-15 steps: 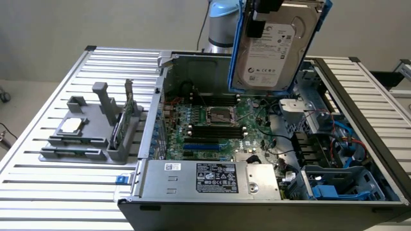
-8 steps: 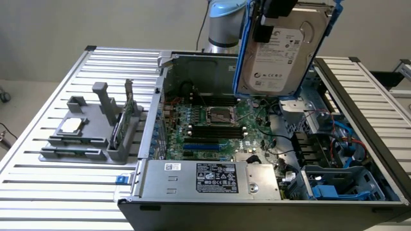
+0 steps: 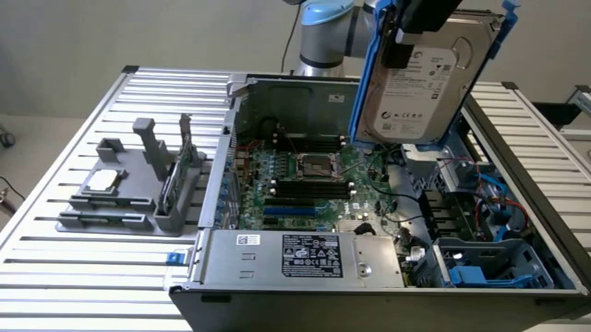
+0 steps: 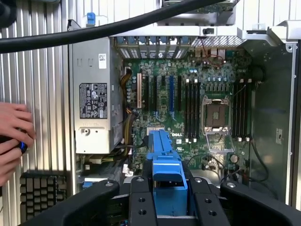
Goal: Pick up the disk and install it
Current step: 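Pick up the disk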
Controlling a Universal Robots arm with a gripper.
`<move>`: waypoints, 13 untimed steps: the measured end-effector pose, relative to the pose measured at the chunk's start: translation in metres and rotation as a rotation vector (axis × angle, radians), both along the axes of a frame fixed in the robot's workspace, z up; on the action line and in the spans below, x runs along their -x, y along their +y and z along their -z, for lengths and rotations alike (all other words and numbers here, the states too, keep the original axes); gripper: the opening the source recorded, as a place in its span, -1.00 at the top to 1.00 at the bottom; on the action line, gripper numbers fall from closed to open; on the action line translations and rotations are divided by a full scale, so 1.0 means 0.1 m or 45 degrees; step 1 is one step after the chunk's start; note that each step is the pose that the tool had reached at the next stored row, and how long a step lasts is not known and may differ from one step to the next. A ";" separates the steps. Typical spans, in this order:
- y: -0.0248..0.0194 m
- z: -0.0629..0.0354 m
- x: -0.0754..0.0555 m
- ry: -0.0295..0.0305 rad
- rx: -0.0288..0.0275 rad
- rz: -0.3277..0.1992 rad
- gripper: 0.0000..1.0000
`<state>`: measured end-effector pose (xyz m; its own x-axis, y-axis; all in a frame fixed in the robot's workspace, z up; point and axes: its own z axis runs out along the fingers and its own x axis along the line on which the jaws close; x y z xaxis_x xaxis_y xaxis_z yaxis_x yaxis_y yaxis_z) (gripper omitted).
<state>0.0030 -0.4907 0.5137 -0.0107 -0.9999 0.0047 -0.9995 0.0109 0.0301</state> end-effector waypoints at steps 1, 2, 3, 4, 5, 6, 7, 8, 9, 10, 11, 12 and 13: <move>-0.015 0.000 -0.02 0.0000 -0.0005 0.000 0.35; -0.031 0.000 -0.04 0.0000 -0.0012 0.000 0.35; -0.048 0.000 -0.06 0.0001 -0.0018 0.000 0.35; -0.063 0.000 -0.08 0.0001 -0.0027 0.000 0.35; -0.078 0.000 -0.10 0.0002 -0.0036 0.000 0.35; -0.094 0.000 -0.12 0.0003 -0.0046 0.000 0.35; -0.110 0.000 -0.14 0.0004 -0.0055 0.000 0.35; -0.126 0.000 -0.16 0.0004 -0.0066 0.000 0.35; -0.142 0.000 -0.18 0.0006 -0.0074 0.000 0.35; -0.156 0.000 -0.20 0.0006 -0.0082 0.000 0.35; -0.172 0.000 -0.22 0.0007 -0.0090 0.000 0.35; -0.188 0.000 -0.25 0.0008 -0.0097 0.000 0.35; -0.204 0.000 -0.27 0.0009 -0.0103 0.000 0.35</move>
